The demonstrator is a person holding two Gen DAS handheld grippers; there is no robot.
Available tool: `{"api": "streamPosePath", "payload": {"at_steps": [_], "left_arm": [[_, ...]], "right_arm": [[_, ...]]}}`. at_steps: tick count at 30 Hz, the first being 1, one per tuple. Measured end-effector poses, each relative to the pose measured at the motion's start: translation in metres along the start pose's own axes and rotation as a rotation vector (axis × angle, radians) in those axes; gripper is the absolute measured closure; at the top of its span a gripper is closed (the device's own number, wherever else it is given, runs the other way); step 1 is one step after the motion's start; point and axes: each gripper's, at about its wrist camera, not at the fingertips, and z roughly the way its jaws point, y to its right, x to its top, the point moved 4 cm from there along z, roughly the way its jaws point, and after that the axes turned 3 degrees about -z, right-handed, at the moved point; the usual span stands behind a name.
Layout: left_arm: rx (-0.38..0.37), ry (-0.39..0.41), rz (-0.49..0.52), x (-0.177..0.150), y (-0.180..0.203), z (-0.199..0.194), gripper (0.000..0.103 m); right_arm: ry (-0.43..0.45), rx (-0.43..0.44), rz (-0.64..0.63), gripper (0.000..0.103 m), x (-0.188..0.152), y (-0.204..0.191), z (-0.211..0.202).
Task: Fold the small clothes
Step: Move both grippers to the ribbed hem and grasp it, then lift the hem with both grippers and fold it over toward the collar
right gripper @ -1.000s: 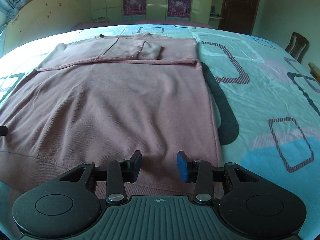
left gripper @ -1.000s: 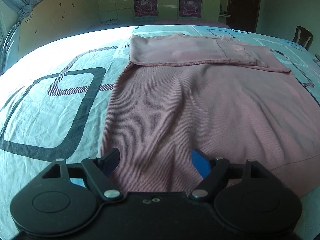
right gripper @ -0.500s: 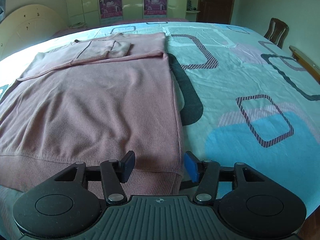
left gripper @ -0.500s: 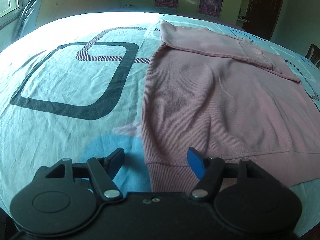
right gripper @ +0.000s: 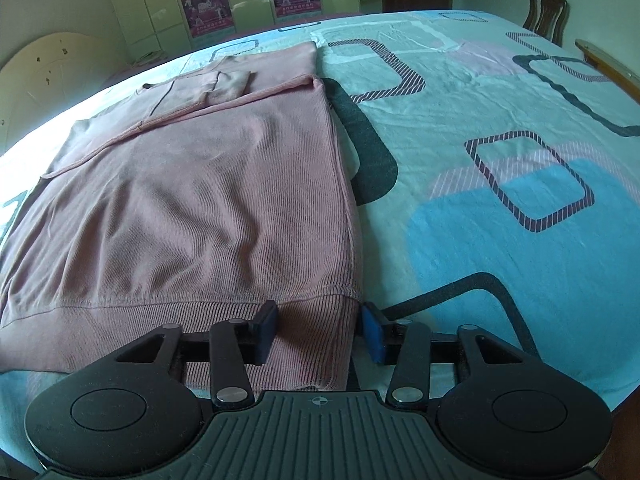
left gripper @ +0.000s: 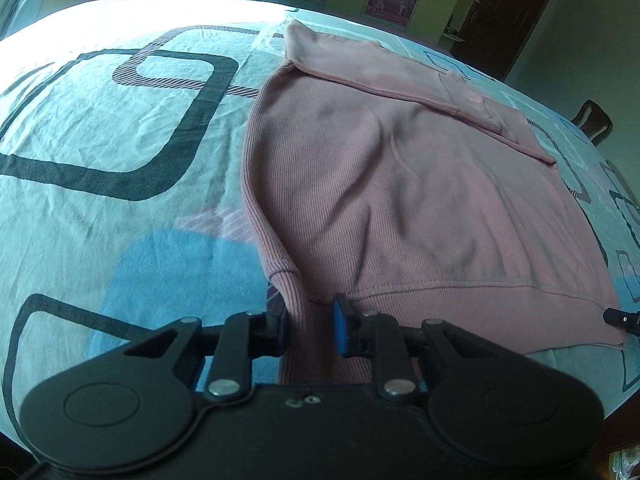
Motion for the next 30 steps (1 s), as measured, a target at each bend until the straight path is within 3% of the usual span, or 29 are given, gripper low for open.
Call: {"api": "streamPosePath", "payload": {"at_steps": [7,14,20,24,30], "left_arm": [[-0.008,0.005,0.034,0.0,0.002,0.0,0.092],[0.032,0.003,0.092,0.0,0.009,0.002,0.092],[0.038,-0.031,0.061,0.004,0.008,0.003,0.091],[0.054,-0.055,0.109,0.01,0.014,0.004,0.091],[0.019,-0.029,0.083,0.027,0.016,-0.003,0.096]], "right_arm": [[-0.03,0.015,0.01,0.09,0.0,-0.001,0.0],[-0.023,-0.004,-0.012,0.087,-0.003,-0.003,0.0],[-0.065,0.014,-0.033,0.087,0.001,-0.004,0.004],[-0.093,0.053,-0.03,0.091,0.008,-0.001,0.004],[-0.097,0.166,0.027,0.093,0.026,0.002,-0.003]]}}
